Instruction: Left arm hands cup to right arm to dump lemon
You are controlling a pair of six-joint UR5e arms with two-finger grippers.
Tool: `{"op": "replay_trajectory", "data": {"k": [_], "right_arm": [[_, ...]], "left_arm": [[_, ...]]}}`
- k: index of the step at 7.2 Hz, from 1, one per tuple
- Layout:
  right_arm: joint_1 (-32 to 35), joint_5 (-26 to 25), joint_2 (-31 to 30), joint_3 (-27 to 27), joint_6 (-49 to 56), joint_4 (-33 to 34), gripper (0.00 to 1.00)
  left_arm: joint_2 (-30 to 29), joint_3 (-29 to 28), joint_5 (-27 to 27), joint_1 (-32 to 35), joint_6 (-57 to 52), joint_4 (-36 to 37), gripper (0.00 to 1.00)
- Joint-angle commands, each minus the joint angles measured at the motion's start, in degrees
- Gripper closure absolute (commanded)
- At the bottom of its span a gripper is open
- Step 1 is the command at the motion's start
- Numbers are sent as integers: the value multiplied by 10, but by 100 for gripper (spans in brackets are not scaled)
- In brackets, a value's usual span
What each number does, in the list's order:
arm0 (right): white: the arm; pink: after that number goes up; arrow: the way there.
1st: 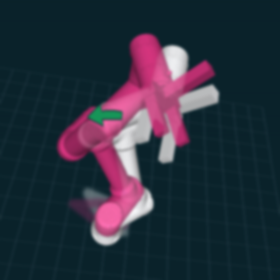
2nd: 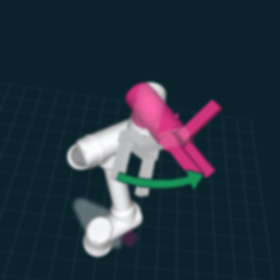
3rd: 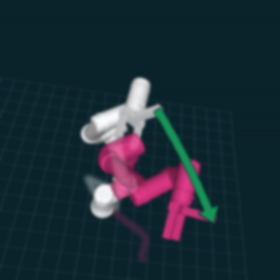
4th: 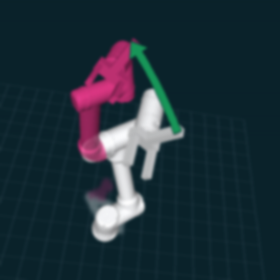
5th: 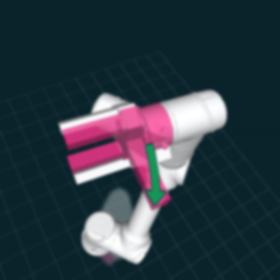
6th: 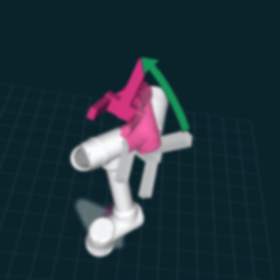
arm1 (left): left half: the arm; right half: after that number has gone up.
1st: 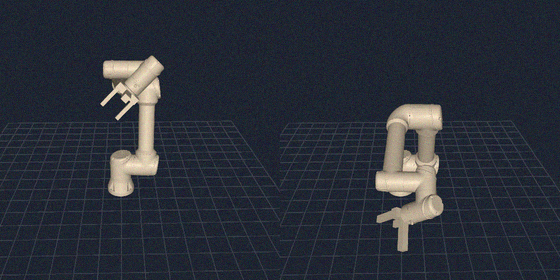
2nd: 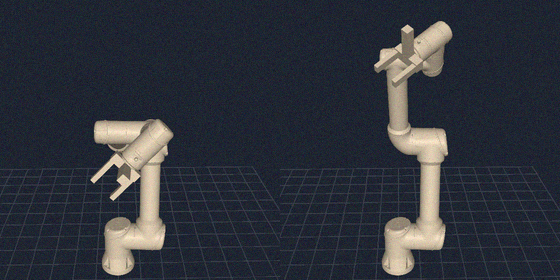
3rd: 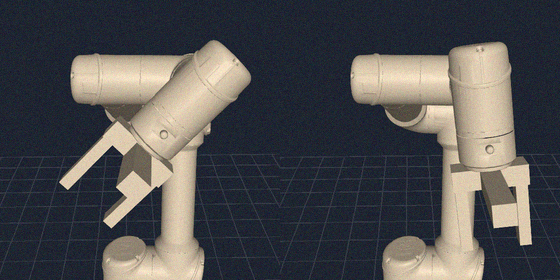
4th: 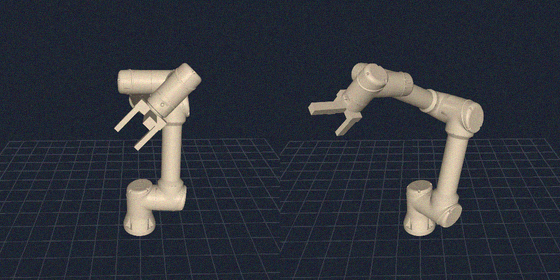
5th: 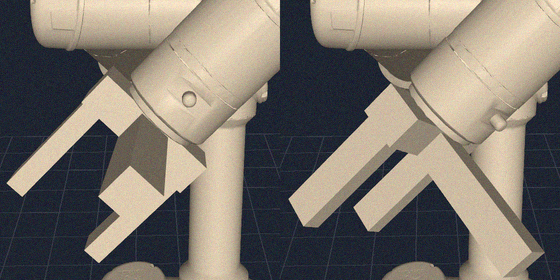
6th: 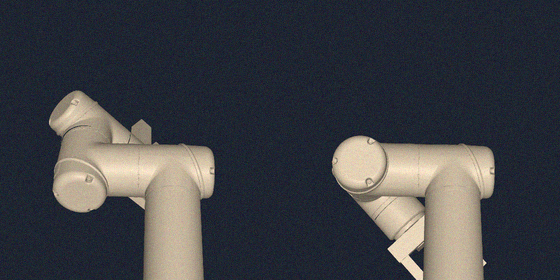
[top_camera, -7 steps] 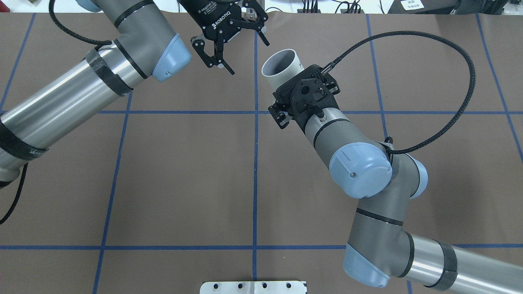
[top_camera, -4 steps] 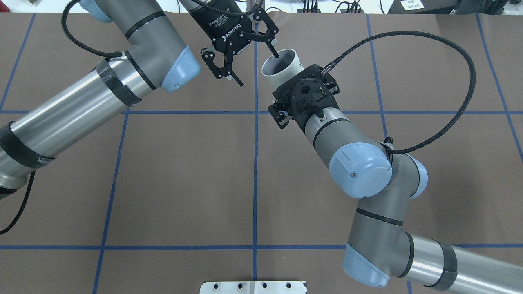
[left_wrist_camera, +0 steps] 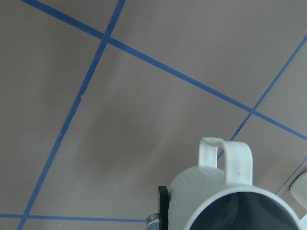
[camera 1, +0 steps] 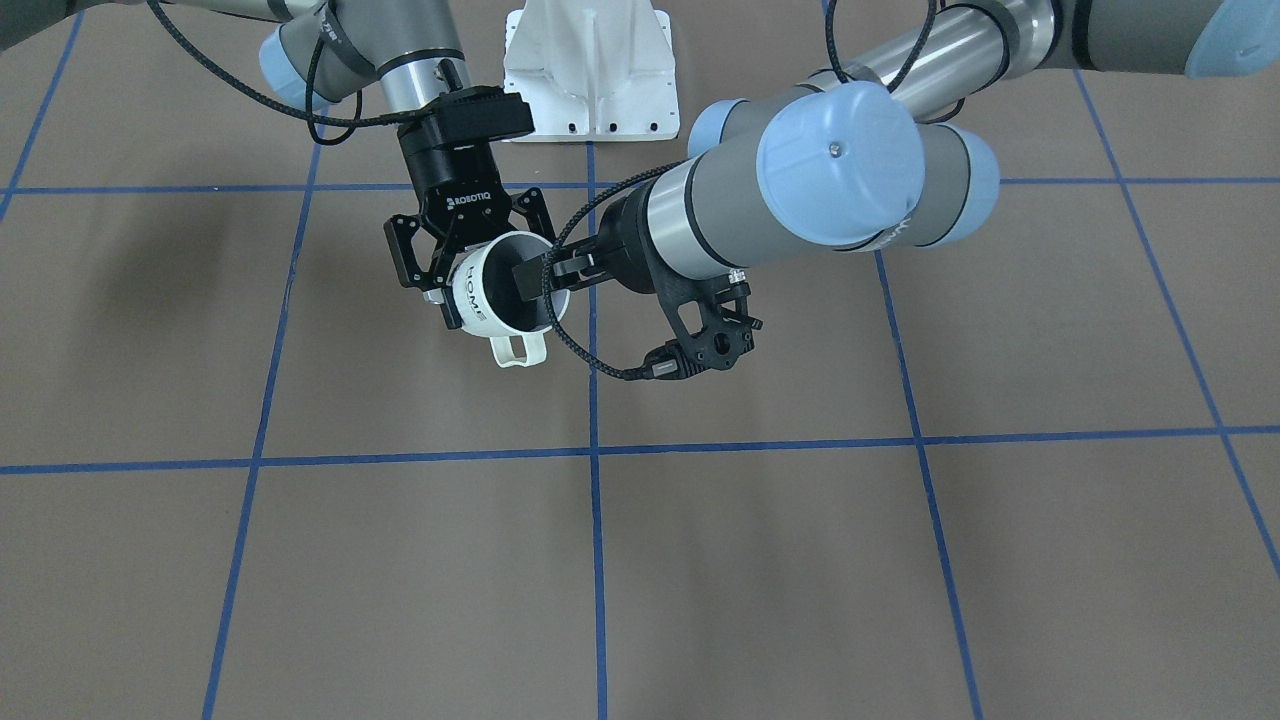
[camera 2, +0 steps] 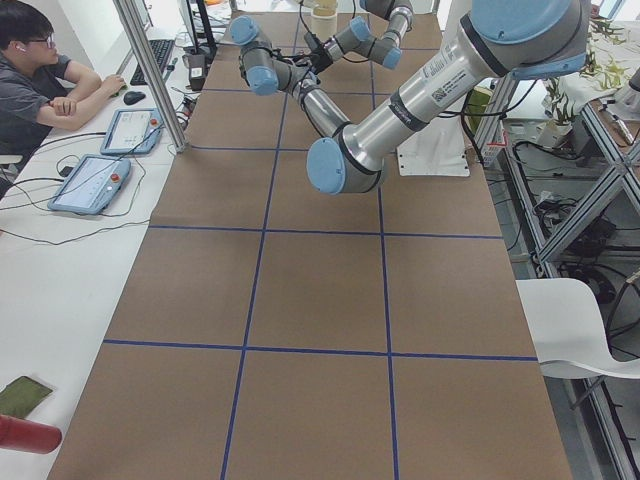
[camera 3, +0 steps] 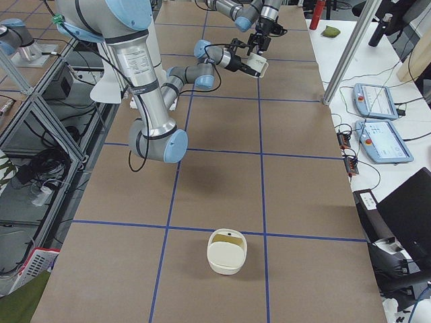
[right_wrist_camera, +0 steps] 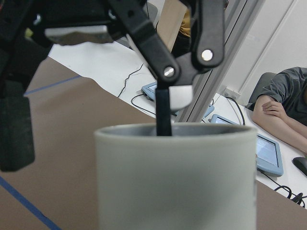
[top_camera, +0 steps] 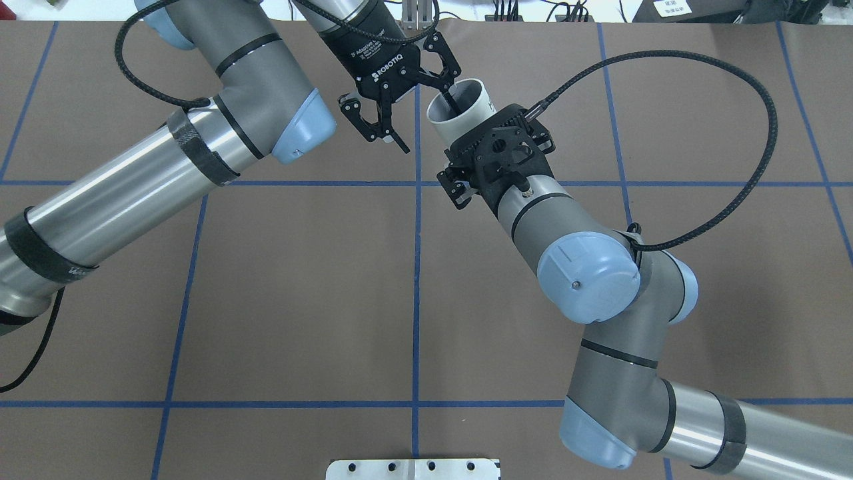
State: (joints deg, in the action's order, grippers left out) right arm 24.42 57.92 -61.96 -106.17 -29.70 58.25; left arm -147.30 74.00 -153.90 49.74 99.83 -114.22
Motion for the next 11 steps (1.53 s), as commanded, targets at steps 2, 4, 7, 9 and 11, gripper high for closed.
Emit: {"op": "replay_trajectory", "data": {"k": [2,4,7,9,11], "right_arm": [[0,0,0,0,-2,-1,88],[0,0,0,0,-2,0,88],[0,0,-1,0,-2,-1,88],[0,0,-1,0,-2,-1,88],[0,0,-1,0,-2,-1,88]], "left_arm": [[-1,0,0,-3,-1,0,39],[-1,-1,0,-3,-1,0,46],[-2,-1,0,-7,-2,0,56],[-3,-1,0,-7,-3,-1,56],[-6,-2,1,-7,-3,0,58]]}}
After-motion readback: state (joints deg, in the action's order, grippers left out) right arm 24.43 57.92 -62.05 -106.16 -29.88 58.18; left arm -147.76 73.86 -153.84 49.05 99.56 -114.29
